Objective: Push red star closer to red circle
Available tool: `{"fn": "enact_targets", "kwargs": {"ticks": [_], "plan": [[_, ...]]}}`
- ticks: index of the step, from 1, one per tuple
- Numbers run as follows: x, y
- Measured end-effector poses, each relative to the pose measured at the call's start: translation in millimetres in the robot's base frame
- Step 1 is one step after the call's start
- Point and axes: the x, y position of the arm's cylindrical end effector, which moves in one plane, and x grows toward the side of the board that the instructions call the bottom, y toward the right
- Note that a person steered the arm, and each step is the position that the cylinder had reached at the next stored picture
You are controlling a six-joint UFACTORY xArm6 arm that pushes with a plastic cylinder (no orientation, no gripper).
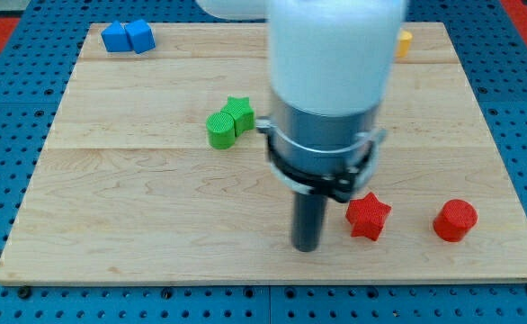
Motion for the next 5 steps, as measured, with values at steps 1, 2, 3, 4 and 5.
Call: {"fn": "enact_targets", "kwargs": {"ticks": [1, 2, 3, 4, 5], "plan": [[0.0, 52.3], [5.1, 47.7], [10.6, -25.4], [-16.1, -33.6], [-30.4, 12.9]]}}
